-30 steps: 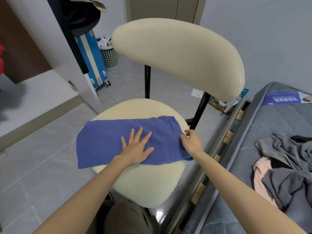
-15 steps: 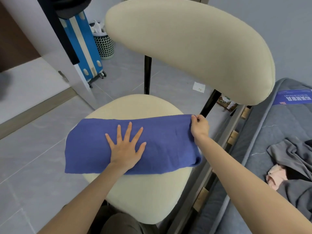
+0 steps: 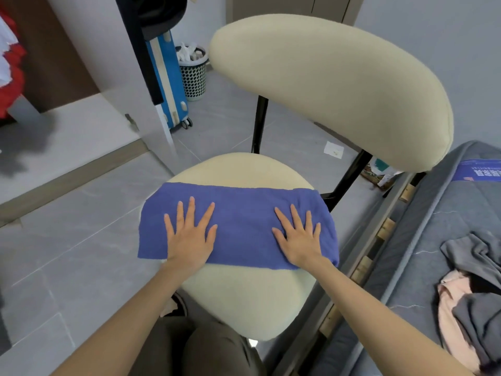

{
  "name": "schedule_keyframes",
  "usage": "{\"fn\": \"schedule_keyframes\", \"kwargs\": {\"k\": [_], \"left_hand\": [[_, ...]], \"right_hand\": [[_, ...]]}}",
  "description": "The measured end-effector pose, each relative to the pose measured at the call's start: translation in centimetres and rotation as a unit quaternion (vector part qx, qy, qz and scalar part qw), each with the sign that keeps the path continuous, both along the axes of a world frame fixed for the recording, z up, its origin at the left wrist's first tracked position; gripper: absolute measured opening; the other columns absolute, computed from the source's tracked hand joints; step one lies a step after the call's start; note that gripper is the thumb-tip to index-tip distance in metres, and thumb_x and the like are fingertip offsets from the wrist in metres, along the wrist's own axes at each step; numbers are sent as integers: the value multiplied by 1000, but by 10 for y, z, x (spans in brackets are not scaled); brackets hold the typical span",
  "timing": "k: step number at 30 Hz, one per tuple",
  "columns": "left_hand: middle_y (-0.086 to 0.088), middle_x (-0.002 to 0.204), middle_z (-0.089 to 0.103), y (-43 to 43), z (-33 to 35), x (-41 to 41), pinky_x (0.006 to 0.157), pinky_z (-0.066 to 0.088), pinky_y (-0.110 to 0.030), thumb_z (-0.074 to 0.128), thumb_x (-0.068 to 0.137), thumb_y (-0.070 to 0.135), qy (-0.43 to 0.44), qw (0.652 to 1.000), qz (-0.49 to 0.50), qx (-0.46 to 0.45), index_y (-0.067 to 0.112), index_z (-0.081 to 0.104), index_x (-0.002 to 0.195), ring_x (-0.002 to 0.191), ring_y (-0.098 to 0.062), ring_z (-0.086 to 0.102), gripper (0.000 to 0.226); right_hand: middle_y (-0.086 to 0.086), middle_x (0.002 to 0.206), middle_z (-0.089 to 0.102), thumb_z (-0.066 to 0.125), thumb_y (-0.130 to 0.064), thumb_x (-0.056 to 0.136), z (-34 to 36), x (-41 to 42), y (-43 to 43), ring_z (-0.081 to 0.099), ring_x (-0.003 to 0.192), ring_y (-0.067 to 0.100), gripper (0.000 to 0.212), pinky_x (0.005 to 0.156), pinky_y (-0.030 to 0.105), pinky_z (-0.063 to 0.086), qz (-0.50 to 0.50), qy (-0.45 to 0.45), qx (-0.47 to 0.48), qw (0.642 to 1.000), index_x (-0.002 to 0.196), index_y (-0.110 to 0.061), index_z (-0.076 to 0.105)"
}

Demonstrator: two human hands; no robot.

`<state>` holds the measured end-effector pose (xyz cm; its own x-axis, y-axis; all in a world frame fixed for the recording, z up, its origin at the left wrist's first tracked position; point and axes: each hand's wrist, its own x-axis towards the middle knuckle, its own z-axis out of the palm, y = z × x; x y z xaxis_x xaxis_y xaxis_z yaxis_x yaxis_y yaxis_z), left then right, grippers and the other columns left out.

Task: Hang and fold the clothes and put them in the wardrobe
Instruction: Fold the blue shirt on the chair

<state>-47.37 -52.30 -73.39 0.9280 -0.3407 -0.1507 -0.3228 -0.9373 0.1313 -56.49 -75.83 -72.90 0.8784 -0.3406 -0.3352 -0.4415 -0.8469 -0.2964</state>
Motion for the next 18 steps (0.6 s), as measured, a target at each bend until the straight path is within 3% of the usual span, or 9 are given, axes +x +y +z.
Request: {"fn": "schedule_keyframes", "kwargs": {"k": [4,8,11,14,18], "left_hand": [[1,159,-24,30,0,11,117,-11,-55,15,96,63,101,991,67,-50,50,-13,146,147,-25,-20,58],[7,158,-24,48,10,11,116,-13,-50,24,93,66,85,989,36,-112,48,-10,148,146,-21,-24,67],[8,153,-34,65,13,0,116,-16,-46,39,86,72,63,992,-46,-101,45,-23,142,142,-18,-32,87],[-2,156,-32,69,9,-16,117,-16,-47,50,84,60,49,994,-75,-58,35,-26,145,141,-22,-34,101],[-8,158,-24,53,5,-26,116,-15,-43,52,82,45,32,995,-36,-87,27,-14,152,145,-27,-26,98]], "right_hand": [[-7,162,-14,21,-57,100,3,-1,-2,-17,147,31,56,118,55,-7,-24,37,7,999,150,-48,-2],[-1,163,-1,27,-48,102,18,11,15,-5,149,30,54,116,58,-5,15,7,-47,999,153,-42,7],[-1,162,6,33,-43,102,28,29,38,1,149,24,54,117,56,-3,81,-37,-37,995,153,-37,16],[-1,162,10,37,-38,102,32,56,64,5,149,22,54,118,54,1,111,-52,4,992,153,-33,20],[3,158,24,43,-31,101,31,100,84,17,146,22,55,119,50,13,127,-62,60,988,152,-22,25]]}}
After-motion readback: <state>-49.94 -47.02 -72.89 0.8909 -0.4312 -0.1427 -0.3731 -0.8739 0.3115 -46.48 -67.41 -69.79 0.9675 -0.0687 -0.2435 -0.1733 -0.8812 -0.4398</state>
